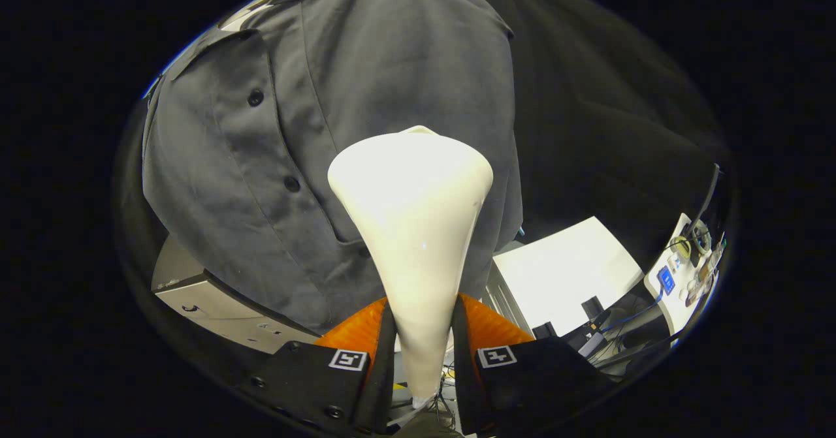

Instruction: Iron the clothes twice with a garment steamer, once on the left side and once on the right side.

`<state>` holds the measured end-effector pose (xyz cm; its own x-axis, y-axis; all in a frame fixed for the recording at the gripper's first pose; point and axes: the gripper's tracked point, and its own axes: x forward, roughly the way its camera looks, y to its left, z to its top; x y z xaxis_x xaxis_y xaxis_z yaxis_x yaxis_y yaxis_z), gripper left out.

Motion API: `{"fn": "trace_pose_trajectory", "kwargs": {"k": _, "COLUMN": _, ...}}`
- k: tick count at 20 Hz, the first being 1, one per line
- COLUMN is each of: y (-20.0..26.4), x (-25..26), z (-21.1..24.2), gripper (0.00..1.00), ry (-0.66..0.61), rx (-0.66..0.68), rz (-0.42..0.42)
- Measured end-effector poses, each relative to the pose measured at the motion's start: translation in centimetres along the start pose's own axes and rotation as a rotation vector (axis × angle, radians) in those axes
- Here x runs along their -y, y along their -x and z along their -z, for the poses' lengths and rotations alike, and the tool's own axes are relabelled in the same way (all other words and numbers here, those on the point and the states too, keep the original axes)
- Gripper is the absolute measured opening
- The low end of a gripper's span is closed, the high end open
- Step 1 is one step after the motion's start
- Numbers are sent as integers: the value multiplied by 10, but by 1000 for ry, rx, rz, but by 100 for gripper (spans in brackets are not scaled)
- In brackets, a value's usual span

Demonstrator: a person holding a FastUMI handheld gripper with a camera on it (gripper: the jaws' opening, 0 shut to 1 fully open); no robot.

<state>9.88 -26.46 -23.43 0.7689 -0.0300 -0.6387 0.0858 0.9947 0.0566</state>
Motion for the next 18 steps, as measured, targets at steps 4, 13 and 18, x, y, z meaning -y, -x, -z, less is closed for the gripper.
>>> {"fn": "trace_pose_trajectory", "kwargs": {"k": 4, "y": 44, "x": -21, "z": -60, "gripper": 47, "ry": 34, "rx": 142, "rz": -1}}
{"fn": "trace_pose_trajectory", "kwargs": {"k": 13, "y": 131, "x": -66, "z": -134, "gripper": 47, "ry": 90, "rx": 341, "rz": -85}}
{"fn": "trace_pose_trajectory", "kwargs": {"k": 18, "y": 154, "x": -75, "z": -147, "gripper": 47, "ry": 84, "rx": 391, "rz": -86}}
